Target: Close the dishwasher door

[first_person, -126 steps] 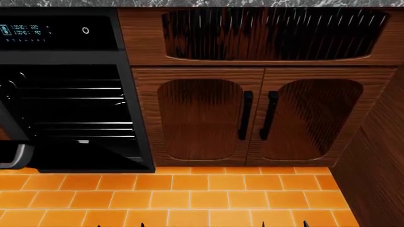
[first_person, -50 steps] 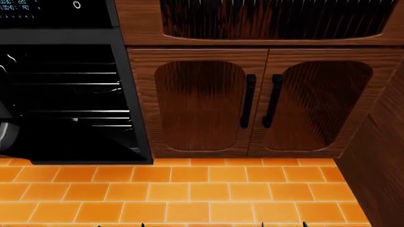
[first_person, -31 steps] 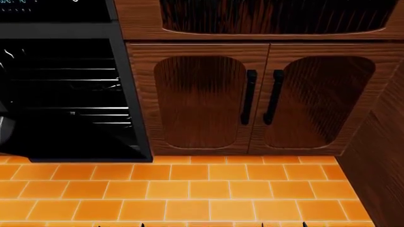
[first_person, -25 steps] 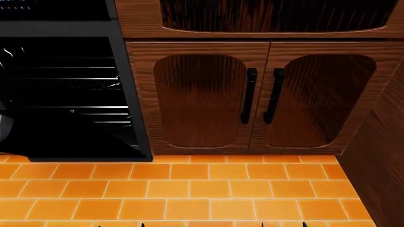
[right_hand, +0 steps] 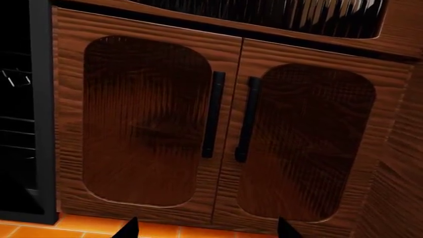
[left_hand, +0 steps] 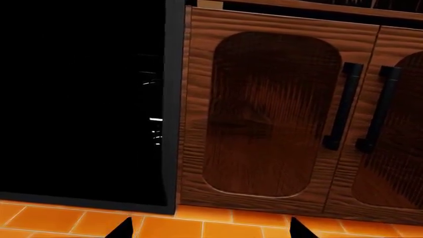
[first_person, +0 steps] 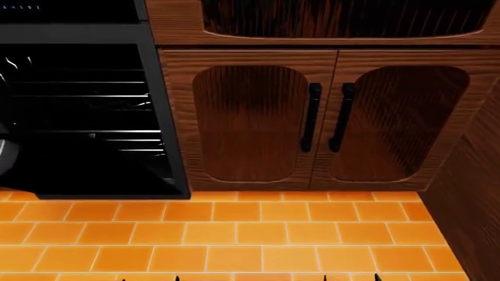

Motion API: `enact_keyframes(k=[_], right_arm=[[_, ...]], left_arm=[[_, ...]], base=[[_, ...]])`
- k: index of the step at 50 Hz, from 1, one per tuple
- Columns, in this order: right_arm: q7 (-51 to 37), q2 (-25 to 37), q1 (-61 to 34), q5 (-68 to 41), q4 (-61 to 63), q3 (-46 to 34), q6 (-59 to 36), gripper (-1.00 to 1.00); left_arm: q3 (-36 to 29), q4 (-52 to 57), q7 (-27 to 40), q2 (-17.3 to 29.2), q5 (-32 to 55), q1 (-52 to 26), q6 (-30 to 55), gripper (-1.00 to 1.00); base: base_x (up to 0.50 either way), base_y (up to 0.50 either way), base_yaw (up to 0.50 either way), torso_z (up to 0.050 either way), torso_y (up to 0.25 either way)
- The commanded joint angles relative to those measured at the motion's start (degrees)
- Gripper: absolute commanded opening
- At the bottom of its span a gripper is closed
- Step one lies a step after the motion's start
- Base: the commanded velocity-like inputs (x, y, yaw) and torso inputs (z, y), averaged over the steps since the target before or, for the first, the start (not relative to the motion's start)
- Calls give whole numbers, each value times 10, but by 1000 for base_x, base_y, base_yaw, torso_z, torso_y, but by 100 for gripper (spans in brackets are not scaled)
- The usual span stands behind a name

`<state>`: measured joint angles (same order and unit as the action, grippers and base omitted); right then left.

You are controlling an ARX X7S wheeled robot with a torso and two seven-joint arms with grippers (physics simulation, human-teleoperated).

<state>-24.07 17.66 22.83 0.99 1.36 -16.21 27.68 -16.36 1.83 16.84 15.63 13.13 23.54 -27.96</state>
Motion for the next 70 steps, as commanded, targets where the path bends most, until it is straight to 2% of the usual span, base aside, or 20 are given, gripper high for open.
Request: enact_keyframes(k=[1, 70], right_arm=[[-3, 2, -1, 2, 0, -3, -2, 100], [-16, 12, -3, 1, 1, -16, -4, 100]], left_arm=[[-2, -2, 2, 2, 0, -1, -1, 100], [-15, -3, 14, 11, 4, -4, -5, 100]], base=[[0, 188, 0, 0, 0], [0, 187, 0, 0, 0]])
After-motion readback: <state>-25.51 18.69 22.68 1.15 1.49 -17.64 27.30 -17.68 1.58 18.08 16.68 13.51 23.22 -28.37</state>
